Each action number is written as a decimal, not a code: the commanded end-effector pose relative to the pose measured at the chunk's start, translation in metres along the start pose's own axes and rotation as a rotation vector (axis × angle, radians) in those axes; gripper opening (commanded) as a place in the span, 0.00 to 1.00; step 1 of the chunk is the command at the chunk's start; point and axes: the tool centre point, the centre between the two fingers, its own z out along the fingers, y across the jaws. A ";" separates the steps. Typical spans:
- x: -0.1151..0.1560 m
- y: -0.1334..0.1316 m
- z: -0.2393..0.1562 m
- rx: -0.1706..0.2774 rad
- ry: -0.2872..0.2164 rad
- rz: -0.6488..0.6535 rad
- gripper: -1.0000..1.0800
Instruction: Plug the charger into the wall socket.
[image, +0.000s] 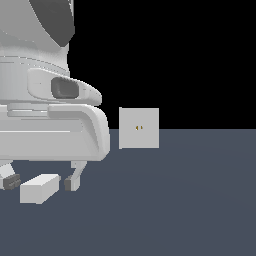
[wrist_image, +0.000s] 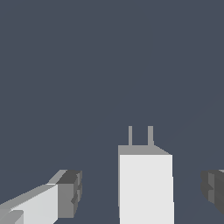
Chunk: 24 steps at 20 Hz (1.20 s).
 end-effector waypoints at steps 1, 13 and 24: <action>0.000 0.000 0.006 0.000 0.001 0.000 0.96; 0.000 0.000 0.008 0.000 0.001 0.000 0.00; 0.006 0.019 -0.002 0.001 0.002 -0.014 0.00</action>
